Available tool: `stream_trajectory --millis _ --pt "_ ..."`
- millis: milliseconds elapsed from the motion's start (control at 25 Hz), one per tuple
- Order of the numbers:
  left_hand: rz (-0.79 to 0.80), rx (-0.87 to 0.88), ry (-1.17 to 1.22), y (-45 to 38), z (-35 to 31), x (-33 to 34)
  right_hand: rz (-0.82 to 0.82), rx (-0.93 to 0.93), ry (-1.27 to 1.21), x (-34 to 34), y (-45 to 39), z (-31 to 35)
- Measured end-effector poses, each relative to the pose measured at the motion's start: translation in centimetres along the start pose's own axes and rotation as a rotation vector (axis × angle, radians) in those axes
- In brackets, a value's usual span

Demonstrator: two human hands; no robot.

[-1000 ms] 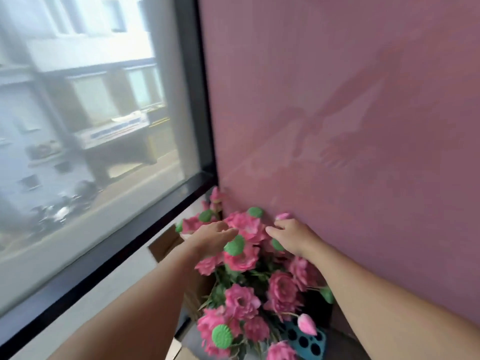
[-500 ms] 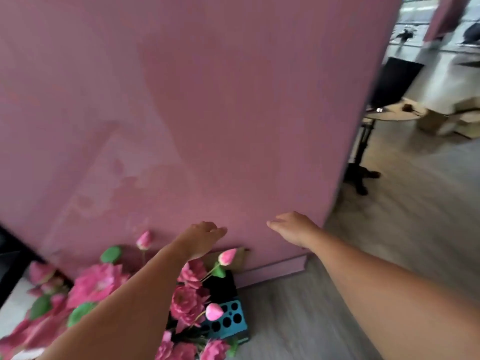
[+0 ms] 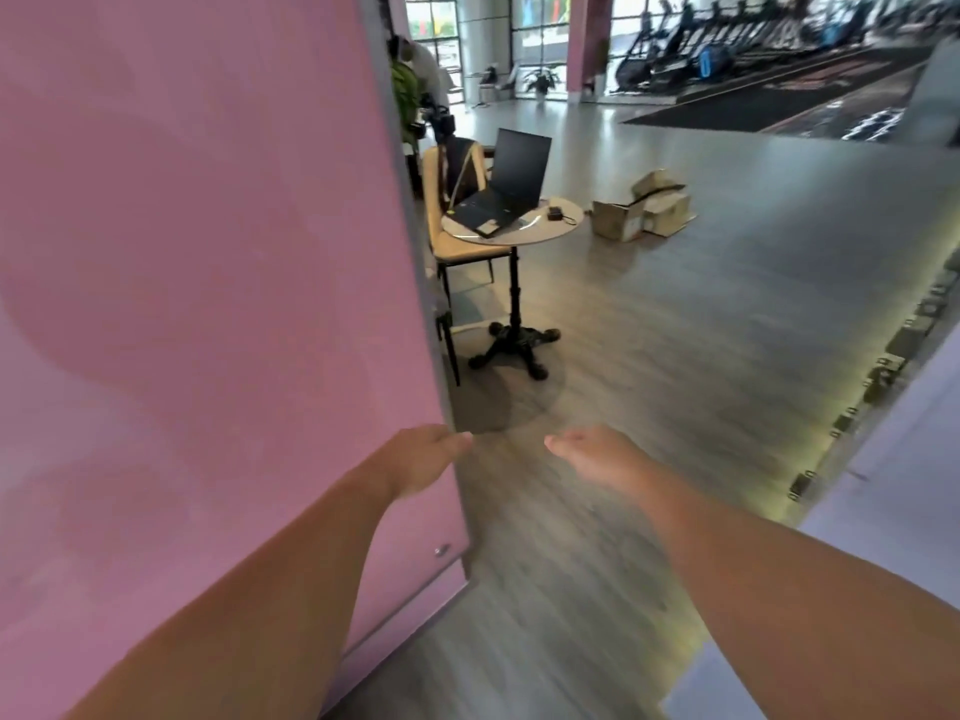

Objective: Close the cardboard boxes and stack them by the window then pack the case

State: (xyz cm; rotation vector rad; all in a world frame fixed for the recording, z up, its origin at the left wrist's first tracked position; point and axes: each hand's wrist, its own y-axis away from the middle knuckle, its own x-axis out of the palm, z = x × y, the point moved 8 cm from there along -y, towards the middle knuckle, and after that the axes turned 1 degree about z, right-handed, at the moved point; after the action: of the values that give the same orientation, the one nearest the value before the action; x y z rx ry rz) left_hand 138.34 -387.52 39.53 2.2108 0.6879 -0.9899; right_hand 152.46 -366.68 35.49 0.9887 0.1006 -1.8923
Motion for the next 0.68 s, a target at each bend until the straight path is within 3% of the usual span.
stream_trajectory --millis 440,680 --pt "0.143 0.148 0.008 -25.7 -13.7 1.9 -0.140 0.170 -0.048 -12.8 -16.2 -5.4" --pt "0.262 0.244 -0.023 -41.5 -23.0 1.5 -0.313 0.274 -0.156 -23.8 -25.1 -8.9"
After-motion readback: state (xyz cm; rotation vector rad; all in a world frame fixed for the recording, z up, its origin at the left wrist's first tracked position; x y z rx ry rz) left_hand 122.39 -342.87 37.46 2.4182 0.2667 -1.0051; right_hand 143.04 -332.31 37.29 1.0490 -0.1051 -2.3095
